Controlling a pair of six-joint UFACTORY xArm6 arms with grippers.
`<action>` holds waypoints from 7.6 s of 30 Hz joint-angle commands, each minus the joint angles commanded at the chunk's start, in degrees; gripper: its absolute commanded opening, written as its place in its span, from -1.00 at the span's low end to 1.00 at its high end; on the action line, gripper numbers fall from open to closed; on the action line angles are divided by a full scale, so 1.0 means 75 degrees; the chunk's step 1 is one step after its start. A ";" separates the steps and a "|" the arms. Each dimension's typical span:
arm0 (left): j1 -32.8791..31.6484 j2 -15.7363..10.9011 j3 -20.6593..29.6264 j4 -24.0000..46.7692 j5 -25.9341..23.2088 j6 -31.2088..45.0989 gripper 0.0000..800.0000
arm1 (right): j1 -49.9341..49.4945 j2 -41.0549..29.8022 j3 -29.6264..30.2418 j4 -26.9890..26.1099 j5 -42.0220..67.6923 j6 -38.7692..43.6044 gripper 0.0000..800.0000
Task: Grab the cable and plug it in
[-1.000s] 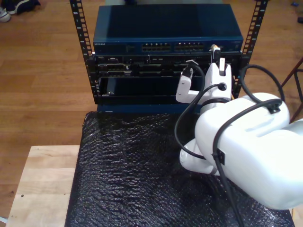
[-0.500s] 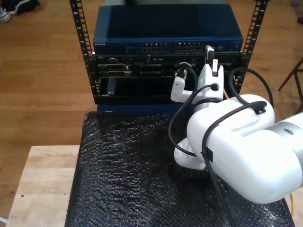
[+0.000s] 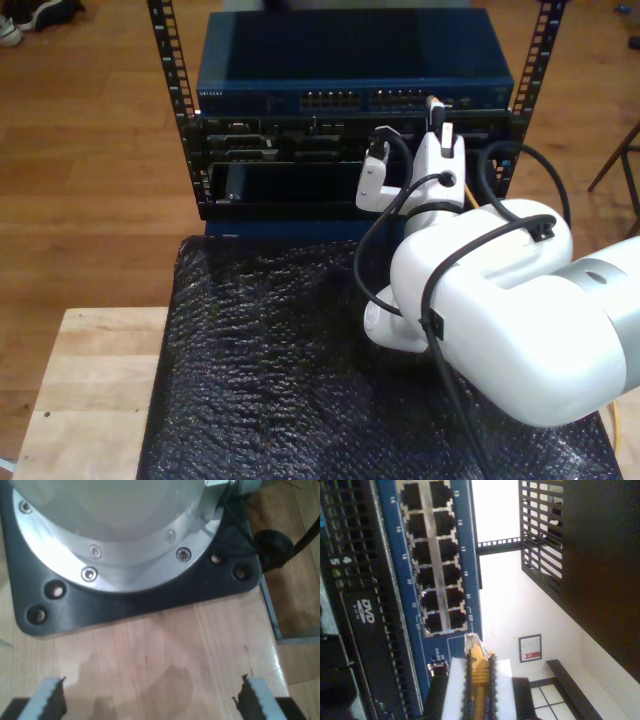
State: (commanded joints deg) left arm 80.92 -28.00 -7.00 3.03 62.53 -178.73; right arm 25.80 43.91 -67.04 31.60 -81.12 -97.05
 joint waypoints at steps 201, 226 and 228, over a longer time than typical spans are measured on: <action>0.0000 0.0000 0.0000 0.0000 0.0000 0.0000 1.00 | -0.7900 -0.8264 0.3411 -0.2379 1.6082 -0.4665 0.99; 0.0000 0.0000 0.0000 0.0000 0.0000 0.0000 1.00 | -1.1944 -1.0374 0.4888 -0.2755 2.0079 -0.8264 0.99; 0.0000 0.0000 0.0000 0.0000 0.0000 0.0000 1.00 | -1.2190 -1.0503 0.5087 -0.2778 2.0079 -0.8615 0.99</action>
State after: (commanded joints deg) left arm 80.92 -28.00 -7.00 3.03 62.53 -178.73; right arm -65.63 -34.86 -28.89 10.77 69.47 -161.67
